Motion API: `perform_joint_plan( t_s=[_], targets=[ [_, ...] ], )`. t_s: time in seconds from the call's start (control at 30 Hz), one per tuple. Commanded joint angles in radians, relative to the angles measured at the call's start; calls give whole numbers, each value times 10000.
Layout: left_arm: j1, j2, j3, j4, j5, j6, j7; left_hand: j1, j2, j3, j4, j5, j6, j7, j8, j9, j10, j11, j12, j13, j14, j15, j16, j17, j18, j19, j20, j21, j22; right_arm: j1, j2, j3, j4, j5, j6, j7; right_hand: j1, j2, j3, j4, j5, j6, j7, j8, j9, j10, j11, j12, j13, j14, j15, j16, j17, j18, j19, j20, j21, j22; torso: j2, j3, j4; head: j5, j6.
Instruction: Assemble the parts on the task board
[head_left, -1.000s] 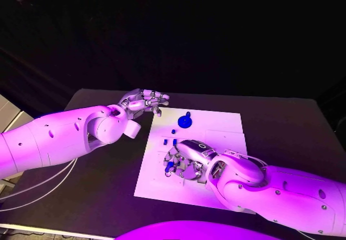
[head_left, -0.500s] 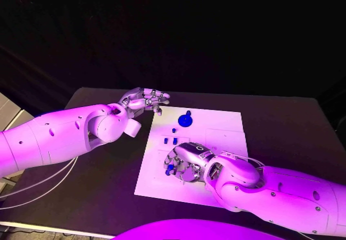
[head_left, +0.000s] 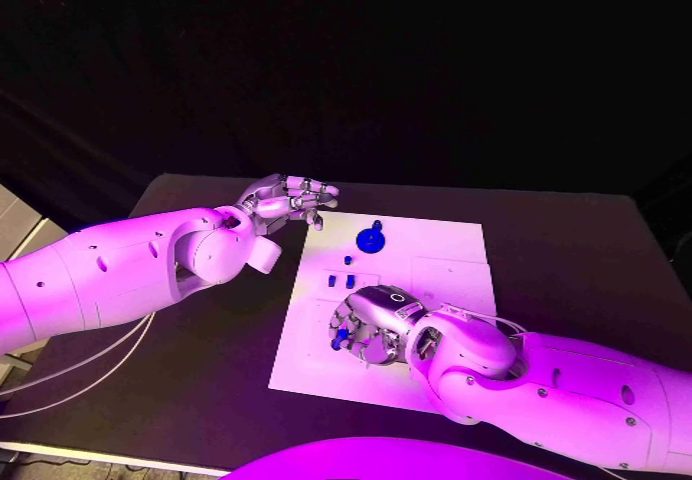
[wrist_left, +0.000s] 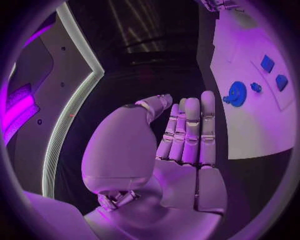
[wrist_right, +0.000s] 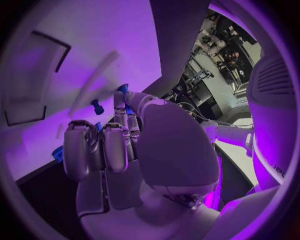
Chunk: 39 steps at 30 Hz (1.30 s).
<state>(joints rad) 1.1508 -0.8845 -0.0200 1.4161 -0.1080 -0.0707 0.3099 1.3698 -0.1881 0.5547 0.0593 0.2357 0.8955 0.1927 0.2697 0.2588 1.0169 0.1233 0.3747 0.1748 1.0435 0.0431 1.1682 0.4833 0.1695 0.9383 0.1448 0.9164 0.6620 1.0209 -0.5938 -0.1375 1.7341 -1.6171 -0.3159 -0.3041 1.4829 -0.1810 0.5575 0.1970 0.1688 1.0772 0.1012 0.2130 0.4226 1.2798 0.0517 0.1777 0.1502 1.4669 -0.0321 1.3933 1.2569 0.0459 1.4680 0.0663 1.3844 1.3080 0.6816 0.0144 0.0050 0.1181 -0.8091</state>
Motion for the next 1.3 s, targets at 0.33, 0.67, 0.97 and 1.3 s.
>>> perform_joint_plan(
  t_s=[0.33,0.67,0.97,1.3],
  targets=[
    [-3,3,6,28,64,160,35,8,119,-55,12,53,-14,15,15,-9,-66,-3,54,15,-19,59,-63,-19,153,89,-7,-40,-13,-94,119,-42,-129,-255,369,-97,-421,-134,-26,-69,-87,-167,78,332,774,-89,-81,-230,47,458,-11,-1,-46,-106,581,-6,-120,2154,-5,-3,4,-8,-4],
    [-3,0,6,30,64,178,12,-3,124,-60,19,52,-15,14,17,-9,-69,-3,60,16,-19,60,-65,-23,152,92,-7,-48,-19,-112,157,-58,-148,-121,328,-88,-1260,-945,-776,487,-966,-979,185,-298,493,-461,19,-475,154,446,79,33,-44,-73,531,94,-297,2108,-10,-11,-8,-34,16],
    [-3,-7,6,28,65,188,1,-3,124,-60,19,52,-15,14,17,-9,-69,-3,60,16,-19,60,-65,-23,152,92,-7,-48,-19,-139,33,-60,25,-111,-130,-172,-1078,-961,-1106,602,-964,-1751,85,-802,266,-614,1,-500,305,418,63,-21,-161,-100,579,85,-137,2145,-9,5,4,-76,76],
    [-3,-4,5,5,66,178,9,-3,124,-60,19,52,-15,14,17,-9,-69,-3,60,16,-19,60,-65,-23,152,92,-7,-48,-19,-141,-550,7,668,32,-1302,-22,-697,-741,-2058,848,-900,-2671,-273,-1352,-45,-636,-49,-425,553,415,13,-52,-261,-134,637,46,47,2190,-33,-2,-22,-152,189]
  ],
)
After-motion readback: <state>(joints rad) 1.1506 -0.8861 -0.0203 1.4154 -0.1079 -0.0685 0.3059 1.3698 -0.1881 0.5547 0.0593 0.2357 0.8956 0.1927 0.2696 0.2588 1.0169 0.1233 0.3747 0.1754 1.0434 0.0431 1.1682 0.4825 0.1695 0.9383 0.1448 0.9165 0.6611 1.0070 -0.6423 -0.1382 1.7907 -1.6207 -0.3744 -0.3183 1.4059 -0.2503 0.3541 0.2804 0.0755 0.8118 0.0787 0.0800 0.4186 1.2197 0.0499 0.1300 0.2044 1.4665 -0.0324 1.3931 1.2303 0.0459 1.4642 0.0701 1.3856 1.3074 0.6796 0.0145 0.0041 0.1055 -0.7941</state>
